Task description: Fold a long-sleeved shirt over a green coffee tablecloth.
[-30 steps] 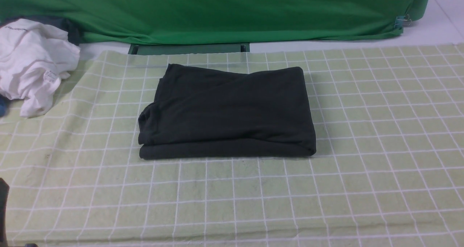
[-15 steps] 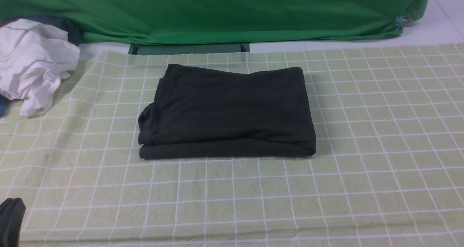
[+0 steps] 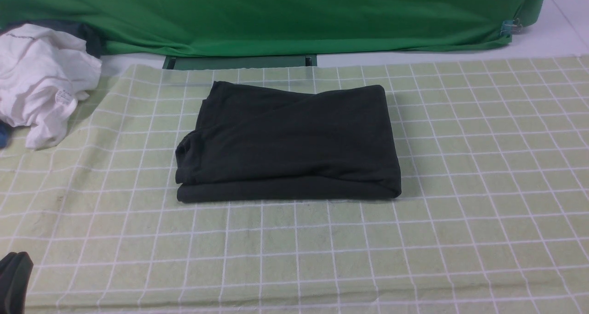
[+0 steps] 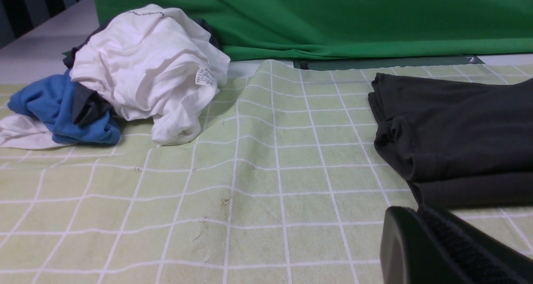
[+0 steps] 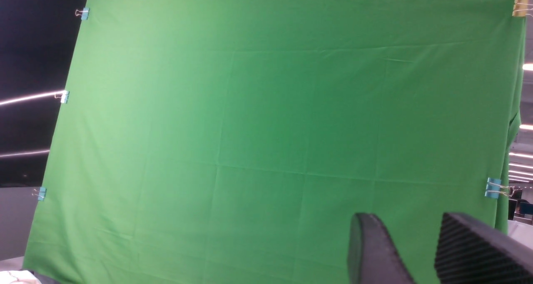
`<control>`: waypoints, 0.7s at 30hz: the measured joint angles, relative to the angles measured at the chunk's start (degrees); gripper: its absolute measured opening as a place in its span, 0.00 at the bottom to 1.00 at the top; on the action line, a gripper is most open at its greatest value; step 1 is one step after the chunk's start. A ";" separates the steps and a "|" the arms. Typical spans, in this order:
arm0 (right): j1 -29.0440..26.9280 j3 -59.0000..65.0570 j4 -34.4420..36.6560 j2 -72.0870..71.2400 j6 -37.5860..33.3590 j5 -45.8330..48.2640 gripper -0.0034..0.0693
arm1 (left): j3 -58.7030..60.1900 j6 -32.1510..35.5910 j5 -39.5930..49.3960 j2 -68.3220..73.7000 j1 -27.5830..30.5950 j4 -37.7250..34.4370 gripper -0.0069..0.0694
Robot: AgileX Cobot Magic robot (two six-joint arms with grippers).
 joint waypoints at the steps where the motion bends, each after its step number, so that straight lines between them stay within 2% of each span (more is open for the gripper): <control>1: 0.00 0.00 0.00 0.00 -0.14 0.15 0.37 | 0.00 0.00 0.00 0.00 0.00 0.00 0.11; 6: -1.22 1.21 0.00 -0.79 -3.13 5.96 0.37 | 0.00 0.15 0.07 -0.04 0.00 0.00 0.11; 10: -9.33 7.03 0.00 -1.08 -4.25 9.65 0.37 | 0.00 0.15 0.07 -0.04 0.00 0.00 0.11; 14: -15.16 13.38 0.00 -1.08 -4.37 10.35 0.37 | 0.00 0.15 0.18 -0.04 0.00 0.00 0.11; 15: -18.41 16.99 0.00 -1.33 -4.43 10.61 0.37 | 0.00 0.15 0.18 -0.04 0.00 0.00 0.11; 21: -22.50 29.74 0.00 -6.65 -4.48 11.35 0.37 | 0.00 0.15 0.18 -0.04 0.00 0.00 0.11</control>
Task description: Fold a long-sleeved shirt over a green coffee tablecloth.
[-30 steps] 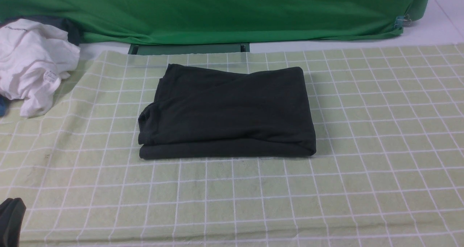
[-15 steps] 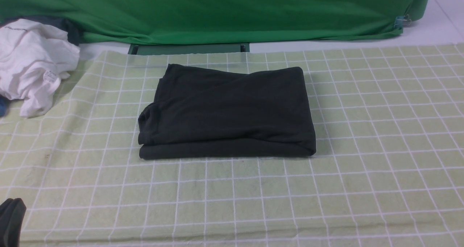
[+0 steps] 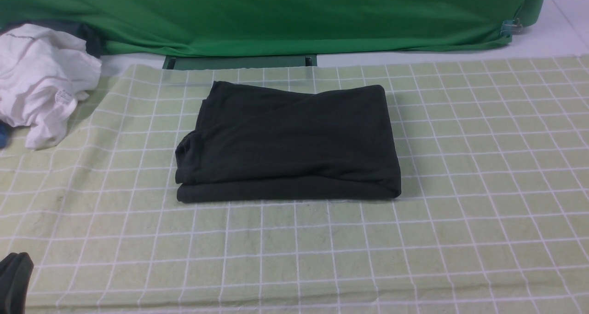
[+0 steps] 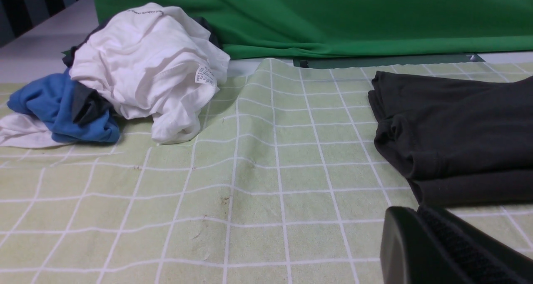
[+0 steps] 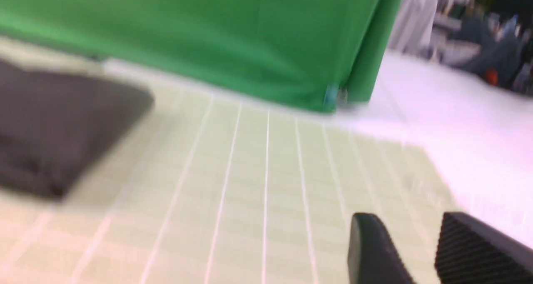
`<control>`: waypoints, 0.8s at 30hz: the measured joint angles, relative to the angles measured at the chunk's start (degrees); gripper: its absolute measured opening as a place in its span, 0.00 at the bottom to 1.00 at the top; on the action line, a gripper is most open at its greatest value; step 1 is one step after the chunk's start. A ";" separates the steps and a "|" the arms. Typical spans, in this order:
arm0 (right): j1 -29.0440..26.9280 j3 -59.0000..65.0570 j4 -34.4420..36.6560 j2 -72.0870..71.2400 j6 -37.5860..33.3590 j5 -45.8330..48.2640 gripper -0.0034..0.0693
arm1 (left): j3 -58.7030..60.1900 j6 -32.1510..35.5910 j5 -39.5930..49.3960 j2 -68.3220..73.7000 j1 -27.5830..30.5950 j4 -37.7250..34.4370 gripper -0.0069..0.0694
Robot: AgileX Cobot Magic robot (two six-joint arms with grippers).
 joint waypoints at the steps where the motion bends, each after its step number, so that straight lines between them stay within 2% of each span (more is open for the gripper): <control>1: -0.08 0.98 0.00 -1.30 0.12 0.68 0.37 | 0.00 0.00 0.00 0.00 0.00 0.00 0.11; 7: -0.25 1.42 0.00 -5.12 1.48 7.87 0.37 | 0.00 0.00 0.14 0.00 0.00 0.00 0.11; 24: -0.25 1.42 0.00 -5.22 1.54 8.34 0.37 | 0.00 0.00 0.06 0.00 0.00 0.04 0.11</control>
